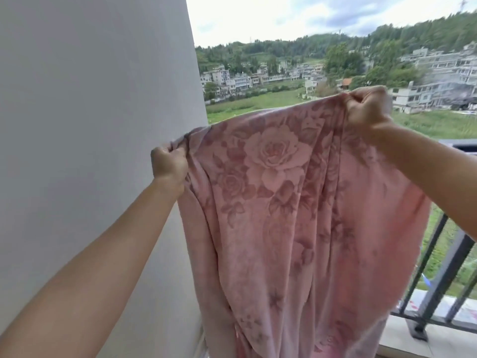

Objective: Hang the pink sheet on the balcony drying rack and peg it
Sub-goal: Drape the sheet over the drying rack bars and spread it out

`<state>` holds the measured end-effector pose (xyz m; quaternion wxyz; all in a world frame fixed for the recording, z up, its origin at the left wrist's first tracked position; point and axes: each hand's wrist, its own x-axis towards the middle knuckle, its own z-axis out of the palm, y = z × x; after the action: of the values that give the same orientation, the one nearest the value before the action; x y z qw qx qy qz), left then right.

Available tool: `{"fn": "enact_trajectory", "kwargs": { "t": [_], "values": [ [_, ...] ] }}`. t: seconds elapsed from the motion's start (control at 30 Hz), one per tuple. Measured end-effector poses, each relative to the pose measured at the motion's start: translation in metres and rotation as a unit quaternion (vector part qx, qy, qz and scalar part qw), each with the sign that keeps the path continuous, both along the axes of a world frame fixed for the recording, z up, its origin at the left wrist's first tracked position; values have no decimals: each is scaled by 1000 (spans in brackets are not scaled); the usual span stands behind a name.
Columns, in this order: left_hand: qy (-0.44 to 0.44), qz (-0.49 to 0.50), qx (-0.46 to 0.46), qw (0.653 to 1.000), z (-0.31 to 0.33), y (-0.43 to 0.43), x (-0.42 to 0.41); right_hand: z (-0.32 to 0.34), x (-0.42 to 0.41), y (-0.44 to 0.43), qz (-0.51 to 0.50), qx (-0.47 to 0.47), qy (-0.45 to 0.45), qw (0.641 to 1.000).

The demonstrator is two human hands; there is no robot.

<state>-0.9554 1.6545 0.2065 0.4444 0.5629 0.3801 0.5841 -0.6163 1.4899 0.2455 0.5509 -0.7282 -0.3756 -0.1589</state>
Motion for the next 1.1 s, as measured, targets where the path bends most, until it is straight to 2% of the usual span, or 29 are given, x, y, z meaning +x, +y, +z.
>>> {"fn": "enact_trajectory", "kwargs": {
  "t": [0.1, 0.2, 0.27, 0.33, 0.4, 0.43, 0.47, 0.5, 0.57, 0.63, 0.7, 0.77, 0.87, 1.0, 1.1],
  "values": [
    [96, 95, 54, 989, 39, 32, -2, 30, 25, -9, -61, 25, 2, 998],
    [183, 152, 95, 967, 63, 38, 11, 44, 41, -17, -160, -23, -3, 987],
    [259, 165, 97, 947, 66, 37, 24, 39, 47, -20, -223, -110, -1, 969],
    [339, 130, 80, 928, 59, 42, 34, 26, 47, -18, -248, -254, 7, 935],
    [424, 70, 68, 901, 44, 46, 42, 14, 43, -16, -233, -396, -3, 888],
    [458, 48, 71, 885, 37, 47, 44, 11, 35, -14, -214, -435, -31, 874],
    [475, 32, 72, 876, 33, 46, 46, 10, 20, -13, -177, -442, -68, 877],
    [478, 12, 68, 876, 33, 45, 49, 9, 4, -10, -117, -428, -103, 890],
    [437, -47, 42, 897, 39, 43, 49, 6, -43, -3, 59, -376, -121, 917],
    [343, -100, -4, 934, 45, 47, 44, -7, -86, 4, 170, -367, -137, 904],
    [242, -89, -29, 966, 46, 55, 36, -26, -97, 12, 138, -339, -226, 903],
    [173, -40, -20, 984, 46, 56, 27, -35, -88, 14, 96, -270, -268, 920],
    [112, 12, 11, 994, 49, 59, 19, -24, -62, 18, 80, -206, -256, 941],
    [101, 50, 98, 989, 63, 54, 39, 12, -21, 32, -5, -146, -224, 964],
    [112, 75, 127, 983, 66, 52, 53, 27, 2, 42, -60, -164, -167, 970]
  ]
}}
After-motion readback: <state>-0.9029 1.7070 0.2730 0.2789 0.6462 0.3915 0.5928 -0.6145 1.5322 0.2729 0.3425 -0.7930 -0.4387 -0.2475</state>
